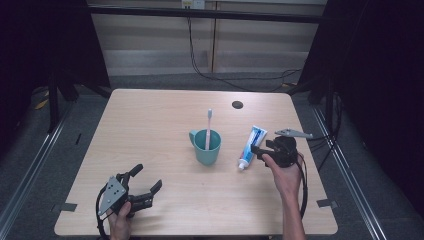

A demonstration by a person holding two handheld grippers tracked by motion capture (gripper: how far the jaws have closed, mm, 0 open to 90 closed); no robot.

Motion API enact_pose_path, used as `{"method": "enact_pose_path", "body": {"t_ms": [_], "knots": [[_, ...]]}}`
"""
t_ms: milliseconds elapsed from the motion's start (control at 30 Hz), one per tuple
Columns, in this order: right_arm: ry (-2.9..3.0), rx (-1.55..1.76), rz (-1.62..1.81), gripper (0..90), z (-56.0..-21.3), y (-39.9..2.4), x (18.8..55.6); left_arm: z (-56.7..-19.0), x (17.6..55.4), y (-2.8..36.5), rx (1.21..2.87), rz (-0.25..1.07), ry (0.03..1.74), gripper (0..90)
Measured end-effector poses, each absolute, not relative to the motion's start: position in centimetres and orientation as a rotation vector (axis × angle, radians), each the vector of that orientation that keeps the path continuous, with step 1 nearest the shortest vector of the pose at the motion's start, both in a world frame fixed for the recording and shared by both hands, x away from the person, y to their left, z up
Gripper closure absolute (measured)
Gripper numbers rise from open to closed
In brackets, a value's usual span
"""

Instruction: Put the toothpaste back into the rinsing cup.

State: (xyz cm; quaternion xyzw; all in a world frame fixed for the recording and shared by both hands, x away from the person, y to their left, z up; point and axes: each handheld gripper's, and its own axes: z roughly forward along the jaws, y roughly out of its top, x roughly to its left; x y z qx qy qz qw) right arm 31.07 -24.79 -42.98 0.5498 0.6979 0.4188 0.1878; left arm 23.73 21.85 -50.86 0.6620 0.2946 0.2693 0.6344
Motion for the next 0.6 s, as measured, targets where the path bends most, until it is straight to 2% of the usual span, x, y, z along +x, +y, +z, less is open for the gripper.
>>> {"method": "enact_pose_path", "body": {"t_ms": [200,400,600], "knots": [[1.979,1.614,1.099,32.6,-42.7,-24.9,32.8,-51.0,23.4,21.9,1.490,0.641,0.663,15.3],[2.040,1.695,1.072,37.8,-43.1,-25.1,34.4,-51.0,23.4,21.9,1.491,0.644,0.664,15.4],[2.119,1.763,1.055,37.8,-42.7,-25.2,35.7,-51.0,23.4,21.9,1.488,0.640,0.665,15.4]]}}
